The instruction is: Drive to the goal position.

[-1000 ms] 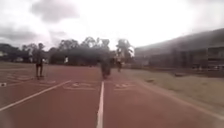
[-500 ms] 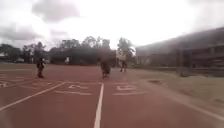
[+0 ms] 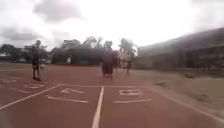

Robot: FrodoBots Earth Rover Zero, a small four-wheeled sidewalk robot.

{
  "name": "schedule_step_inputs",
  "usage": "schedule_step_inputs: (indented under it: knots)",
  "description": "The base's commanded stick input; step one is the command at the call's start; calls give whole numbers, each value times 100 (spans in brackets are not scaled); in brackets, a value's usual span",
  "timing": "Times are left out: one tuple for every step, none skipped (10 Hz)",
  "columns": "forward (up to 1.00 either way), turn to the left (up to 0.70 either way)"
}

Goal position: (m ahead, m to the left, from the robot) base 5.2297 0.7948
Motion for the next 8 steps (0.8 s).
schedule_step_inputs:
  knots:
    - [85, 0]
    - [85, 0]
    - [85, 0]
    - [85, 0]
    - [85, 0]
    - [85, 0]
    - [85, 0]
    - [85, 0]
